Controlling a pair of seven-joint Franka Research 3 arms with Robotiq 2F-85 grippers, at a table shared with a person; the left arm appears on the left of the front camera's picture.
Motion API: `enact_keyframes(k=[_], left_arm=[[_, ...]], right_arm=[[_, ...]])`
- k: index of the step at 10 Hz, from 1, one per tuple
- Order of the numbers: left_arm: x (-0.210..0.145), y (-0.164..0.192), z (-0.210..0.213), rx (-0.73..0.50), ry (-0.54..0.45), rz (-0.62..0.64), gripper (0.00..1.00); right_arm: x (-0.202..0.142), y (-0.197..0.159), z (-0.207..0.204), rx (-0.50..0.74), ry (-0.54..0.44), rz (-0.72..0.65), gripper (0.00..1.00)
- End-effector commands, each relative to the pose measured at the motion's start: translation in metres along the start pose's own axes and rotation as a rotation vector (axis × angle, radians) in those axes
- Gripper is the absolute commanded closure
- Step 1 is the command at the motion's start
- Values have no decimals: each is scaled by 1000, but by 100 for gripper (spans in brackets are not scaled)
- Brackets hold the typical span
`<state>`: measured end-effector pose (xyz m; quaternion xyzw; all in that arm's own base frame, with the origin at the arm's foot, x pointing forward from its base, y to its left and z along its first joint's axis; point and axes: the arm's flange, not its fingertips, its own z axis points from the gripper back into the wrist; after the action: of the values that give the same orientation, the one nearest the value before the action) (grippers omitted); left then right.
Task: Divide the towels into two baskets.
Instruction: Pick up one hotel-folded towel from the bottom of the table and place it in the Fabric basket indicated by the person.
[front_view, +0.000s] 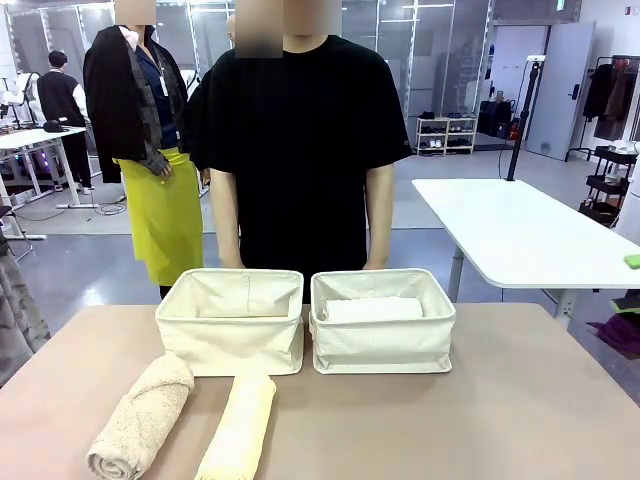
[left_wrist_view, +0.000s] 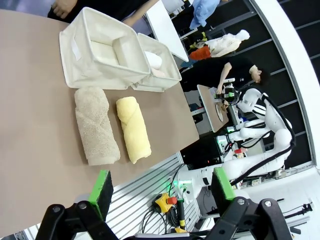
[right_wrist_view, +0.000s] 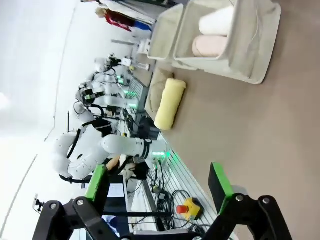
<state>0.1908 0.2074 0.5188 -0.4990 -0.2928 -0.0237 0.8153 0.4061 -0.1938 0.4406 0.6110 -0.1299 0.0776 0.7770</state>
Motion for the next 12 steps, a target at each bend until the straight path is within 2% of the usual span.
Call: enact_keyframes(k=[1, 2, 3, 4, 5, 12], left_arm=[[-1, -2, 2, -16, -4, -6, 0], [-1, -2, 2, -16, -4, -6, 0], [-1, -2, 2, -16, -4, -6, 0], [-1, -2, 2, -16, -4, -6, 0], [-1, -2, 2, -16, -4, -6, 0], [-1, -2, 2, -16, -4, -6, 0]], right_arm=[[-17, -17, 19, 72, -11, 128, 0], [-31, -40, 32, 89, 40, 101, 0], [-45, -54, 49, 127, 33, 110, 0], [-53, -61, 60, 117, 70, 90, 0], [-47, -55, 43, 123, -7, 92, 0], [-47, -55, 43, 123, -7, 92, 0]])
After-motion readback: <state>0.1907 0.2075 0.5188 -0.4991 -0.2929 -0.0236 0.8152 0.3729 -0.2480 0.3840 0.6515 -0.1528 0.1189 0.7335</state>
